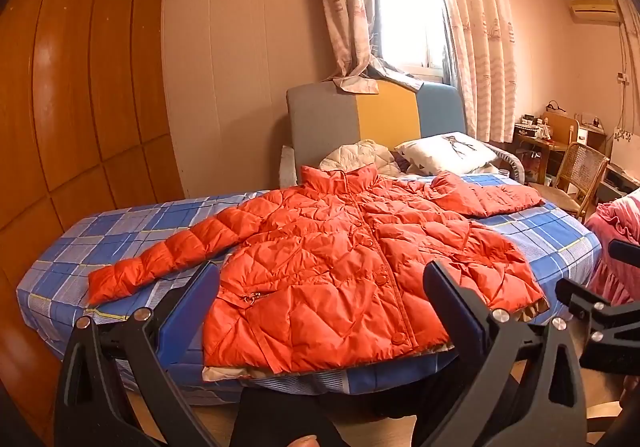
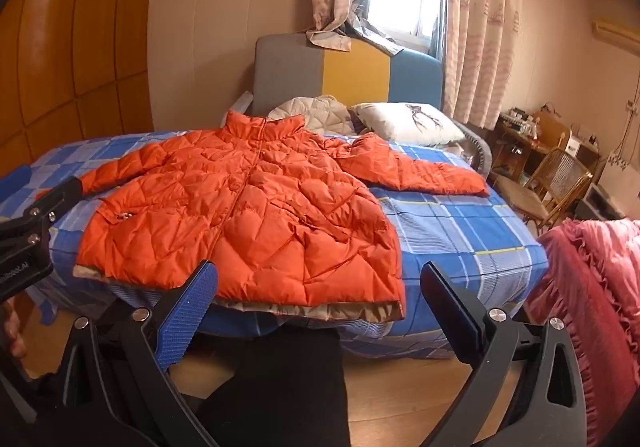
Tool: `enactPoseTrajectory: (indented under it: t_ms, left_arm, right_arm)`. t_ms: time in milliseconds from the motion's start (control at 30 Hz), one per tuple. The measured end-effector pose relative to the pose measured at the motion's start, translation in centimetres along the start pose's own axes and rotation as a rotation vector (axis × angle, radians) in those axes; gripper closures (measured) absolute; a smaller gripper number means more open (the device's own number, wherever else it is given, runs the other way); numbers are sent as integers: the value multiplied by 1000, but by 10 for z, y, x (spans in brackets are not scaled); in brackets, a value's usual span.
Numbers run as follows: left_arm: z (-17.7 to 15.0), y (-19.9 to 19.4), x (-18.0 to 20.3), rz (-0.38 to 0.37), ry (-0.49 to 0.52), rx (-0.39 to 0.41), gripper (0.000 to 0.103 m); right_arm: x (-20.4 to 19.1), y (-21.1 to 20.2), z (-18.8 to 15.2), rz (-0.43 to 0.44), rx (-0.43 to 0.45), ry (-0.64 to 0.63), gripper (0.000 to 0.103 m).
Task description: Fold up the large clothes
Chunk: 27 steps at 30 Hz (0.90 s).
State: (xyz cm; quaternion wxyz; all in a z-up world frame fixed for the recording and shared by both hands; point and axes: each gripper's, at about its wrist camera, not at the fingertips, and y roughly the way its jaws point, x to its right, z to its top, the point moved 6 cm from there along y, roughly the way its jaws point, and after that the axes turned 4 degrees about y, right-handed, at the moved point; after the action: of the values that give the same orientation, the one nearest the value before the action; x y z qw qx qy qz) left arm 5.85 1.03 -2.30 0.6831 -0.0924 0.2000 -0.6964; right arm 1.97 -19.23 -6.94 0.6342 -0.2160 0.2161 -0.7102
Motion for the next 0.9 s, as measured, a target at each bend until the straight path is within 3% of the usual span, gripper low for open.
enactPoseTrajectory:
  t_ms: [900]
  left_arm:
    - [-1, 5, -8, -1, -25, -7, 2]
  right_arm:
    - [2, -4, 5, 16, 13, 20, 3]
